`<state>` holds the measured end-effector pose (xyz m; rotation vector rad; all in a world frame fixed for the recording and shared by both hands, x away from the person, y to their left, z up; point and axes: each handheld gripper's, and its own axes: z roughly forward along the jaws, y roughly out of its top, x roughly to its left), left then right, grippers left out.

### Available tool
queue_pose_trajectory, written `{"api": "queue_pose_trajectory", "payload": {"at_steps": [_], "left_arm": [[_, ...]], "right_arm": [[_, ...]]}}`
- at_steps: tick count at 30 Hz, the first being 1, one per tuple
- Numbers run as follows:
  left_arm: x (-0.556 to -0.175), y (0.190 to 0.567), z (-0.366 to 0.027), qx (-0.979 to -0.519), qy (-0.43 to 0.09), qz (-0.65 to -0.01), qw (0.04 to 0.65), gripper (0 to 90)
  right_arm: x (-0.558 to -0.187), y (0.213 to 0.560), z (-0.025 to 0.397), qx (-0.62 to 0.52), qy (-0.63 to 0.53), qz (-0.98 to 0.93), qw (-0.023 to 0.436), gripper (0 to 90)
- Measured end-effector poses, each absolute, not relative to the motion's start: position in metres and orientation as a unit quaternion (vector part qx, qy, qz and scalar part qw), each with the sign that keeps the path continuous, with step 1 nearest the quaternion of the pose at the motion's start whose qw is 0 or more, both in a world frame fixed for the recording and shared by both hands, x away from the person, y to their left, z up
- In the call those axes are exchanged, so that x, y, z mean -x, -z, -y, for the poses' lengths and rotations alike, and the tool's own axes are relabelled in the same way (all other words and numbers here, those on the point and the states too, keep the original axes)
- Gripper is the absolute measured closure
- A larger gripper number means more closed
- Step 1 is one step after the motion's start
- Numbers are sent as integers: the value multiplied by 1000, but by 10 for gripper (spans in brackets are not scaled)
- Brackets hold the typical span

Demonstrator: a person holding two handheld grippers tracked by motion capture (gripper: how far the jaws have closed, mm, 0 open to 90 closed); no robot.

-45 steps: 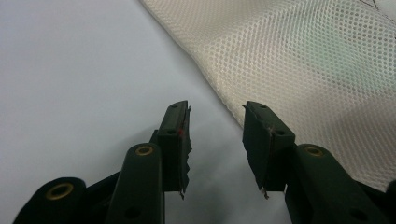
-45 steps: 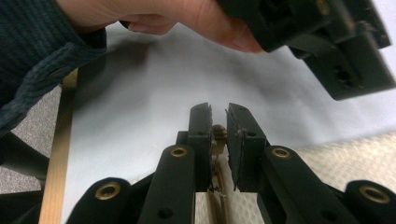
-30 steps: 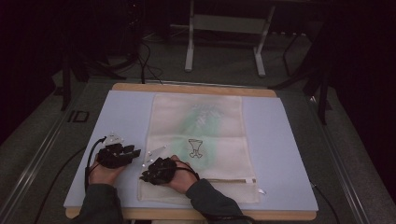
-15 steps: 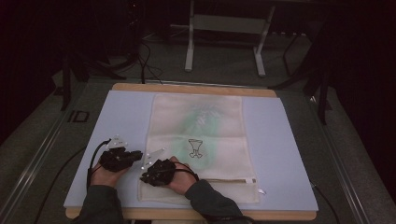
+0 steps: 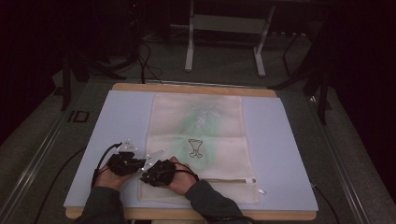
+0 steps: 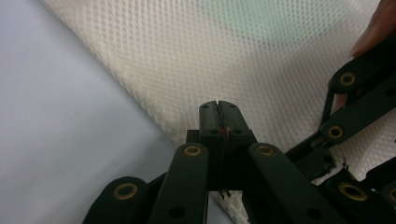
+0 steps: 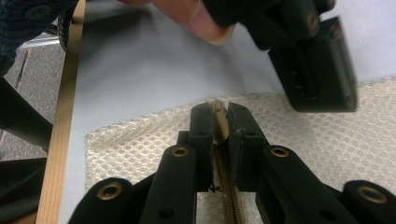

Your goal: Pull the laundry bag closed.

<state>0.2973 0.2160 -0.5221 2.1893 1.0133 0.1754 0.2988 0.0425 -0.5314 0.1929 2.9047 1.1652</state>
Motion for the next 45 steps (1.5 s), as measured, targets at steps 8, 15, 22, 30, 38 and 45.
{"api": "queue_pose_trajectory", "payload": {"at_steps": [8, 15, 22, 30, 38, 45], "left_arm": [[-297, 526, -214, -854, -47, -396, 336, 893], [-292, 525, -216, -851, -39, -412, 323, 896], [-294, 525, -216, -851, -33, -413, 322, 898], [-295, 525, -218, -852, -26, -410, 324, 899], [-295, 525, -219, -851, -27, -410, 325, 899], [-295, 524, -217, -856, -29, -406, 320, 898]], "right_arm": [[-299, 531, -42, -64, -371, -927, -2, 815], [-299, 533, -40, -70, -377, -924, -4, 816], [-300, 533, -36, -79, -376, -923, -9, 820], [-299, 531, -30, -80, -369, -926, -4, 822], [-298, 530, -26, -76, -363, -929, 4, 823], [-290, 526, -26, -70, -347, -935, 27, 822]]}}
